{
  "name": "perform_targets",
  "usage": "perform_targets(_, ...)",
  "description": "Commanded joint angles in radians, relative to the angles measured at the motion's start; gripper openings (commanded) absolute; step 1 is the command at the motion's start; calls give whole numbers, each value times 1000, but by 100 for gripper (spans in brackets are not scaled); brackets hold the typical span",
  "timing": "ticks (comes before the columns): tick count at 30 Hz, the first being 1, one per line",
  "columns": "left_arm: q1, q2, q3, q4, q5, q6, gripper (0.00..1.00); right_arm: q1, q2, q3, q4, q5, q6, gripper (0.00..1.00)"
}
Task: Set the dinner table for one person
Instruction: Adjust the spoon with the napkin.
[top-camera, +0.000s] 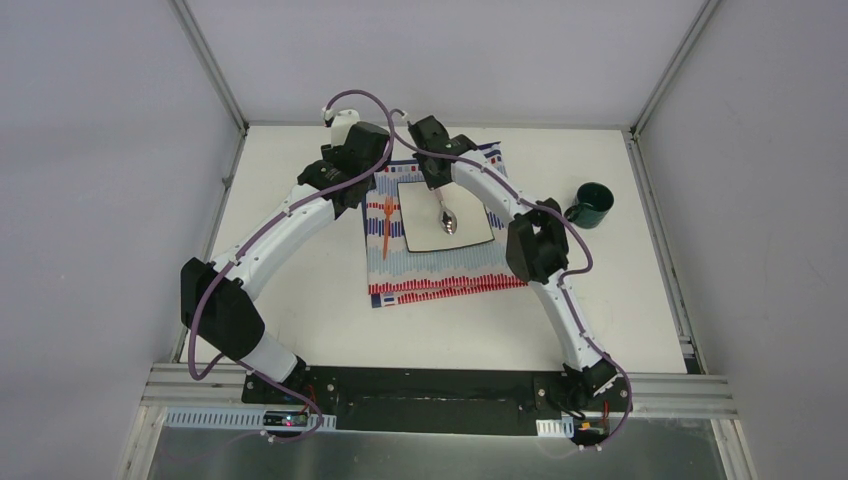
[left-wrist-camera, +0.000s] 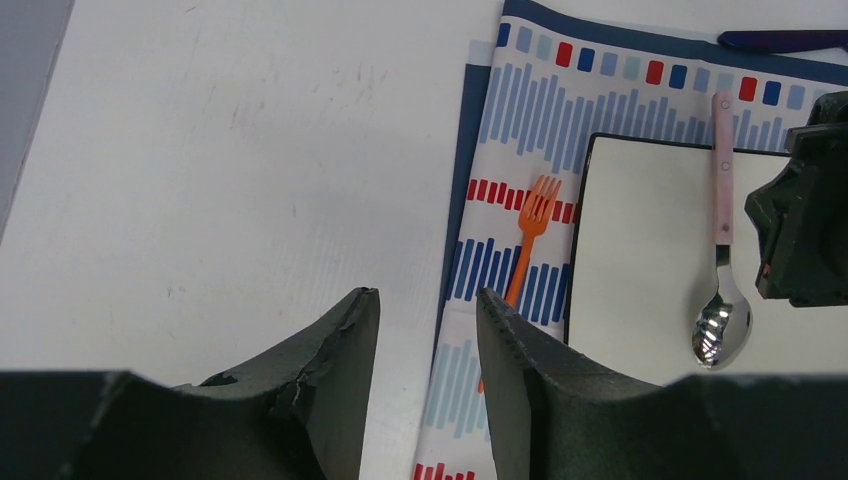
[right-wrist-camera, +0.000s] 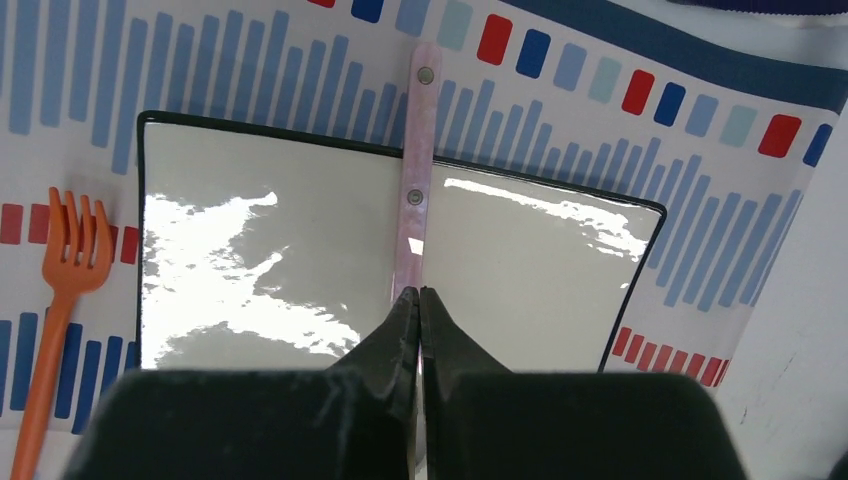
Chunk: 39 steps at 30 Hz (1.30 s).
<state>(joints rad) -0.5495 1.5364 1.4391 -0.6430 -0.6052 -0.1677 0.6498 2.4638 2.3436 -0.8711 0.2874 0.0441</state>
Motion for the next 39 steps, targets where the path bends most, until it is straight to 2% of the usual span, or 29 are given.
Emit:
perform_targets(1,-3,-11,-14,16,-39,2,42,-8,-45,-12,66,-19,4,0)
perform_targets(7,-3,-1,-14,16,-40,-1,42,-33,38,90,25,-202,53,0)
perform_targets(12,-3,-1,-20,16,-51,5,42,-47,43,51,76,-336,108,0)
perform_targets(16,-3,-1,-28,16,-51,2,42,-64,62,49,78,-371,136,0)
perform_targets(26,-3,-4,-32,18,-45,-1,42,-111,92,44,65,-353,165,0)
perform_targets(35,-3,8,-33,24,-33,-1,42,-126,28,-52,61,-120,116,0)
perform_targets(39,-3,22,-27,29,-18,-4,42,-130,-18,-123,62,-62,96,0)
